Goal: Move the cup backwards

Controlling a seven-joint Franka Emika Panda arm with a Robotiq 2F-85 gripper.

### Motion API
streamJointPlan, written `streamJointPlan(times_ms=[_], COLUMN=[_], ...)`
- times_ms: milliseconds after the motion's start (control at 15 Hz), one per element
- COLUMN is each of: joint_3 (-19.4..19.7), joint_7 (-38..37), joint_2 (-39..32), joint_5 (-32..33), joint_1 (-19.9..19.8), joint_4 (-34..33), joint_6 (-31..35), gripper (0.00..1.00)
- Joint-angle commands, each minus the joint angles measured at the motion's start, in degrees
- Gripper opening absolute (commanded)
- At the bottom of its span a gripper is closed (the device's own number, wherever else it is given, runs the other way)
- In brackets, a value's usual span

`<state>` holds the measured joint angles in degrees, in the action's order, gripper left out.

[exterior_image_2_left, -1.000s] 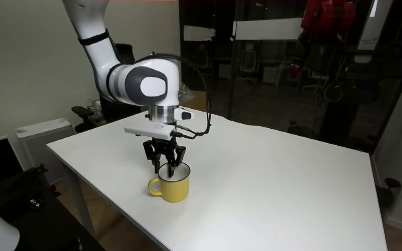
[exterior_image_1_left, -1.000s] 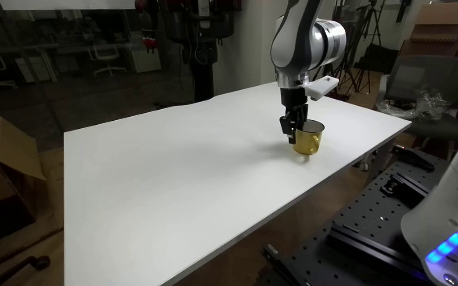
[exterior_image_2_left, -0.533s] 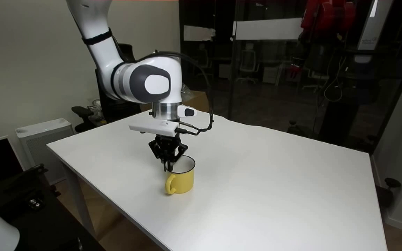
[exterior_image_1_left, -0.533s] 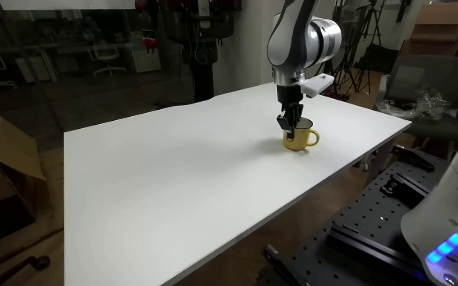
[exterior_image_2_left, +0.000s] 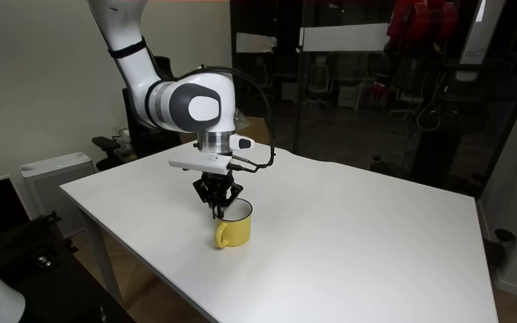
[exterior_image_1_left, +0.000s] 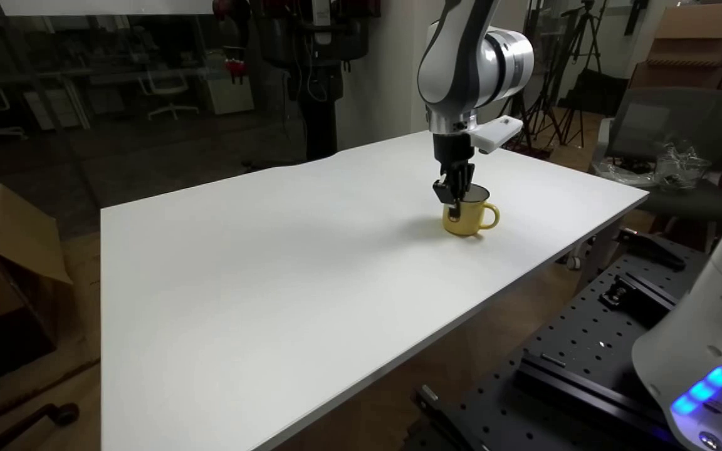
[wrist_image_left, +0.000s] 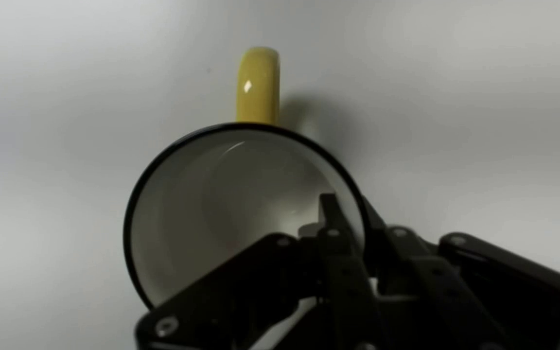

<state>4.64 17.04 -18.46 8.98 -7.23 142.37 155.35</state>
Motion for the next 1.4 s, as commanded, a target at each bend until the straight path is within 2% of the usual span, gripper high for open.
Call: streamJointPlan(times_ms=[0, 133, 200, 267, 533, 667, 867, 933, 1133, 1333], joint_3=[-0.22, -0.22, 0.21, 0.71, 0.43, -1.11, -6.58, -9.18, -9.79, -8.8], joint_7=[-0.12, -0.12, -1.61, -3.52, -6.69, -6.39, -3.22, -1.04, -0.89, -2.22], joint_2=[0.03, 0.03, -0.57, -1.92, -7.09, -10.26, -15.37, -16.71, -20.31, -23.37], joint_5=[0.15, 0.15, 0.28, 0.43, -0.35, -1.94, -7.66, -10.32, -13.02, -13.5], joint_1=[-0.23, -0.23, 0.18, 0.69, 1.63, 1.1, -1.75, -3.28, -2.44, -1.46], joint_4=[-0.08, -0.08, -0.58, -2.09, -10.9, -16.91, -27.3, -30.77, -39.61, -45.91], joint_6=[-0.17, -0.17, 0.52, 2.4, 7.0, 6.07, -2.0, -6.54, -18.04, -24.22], gripper=[0.11, 0.11, 0.03, 0.03, 0.03, 0.03, 0.03, 0.03, 0.03, 0.03])
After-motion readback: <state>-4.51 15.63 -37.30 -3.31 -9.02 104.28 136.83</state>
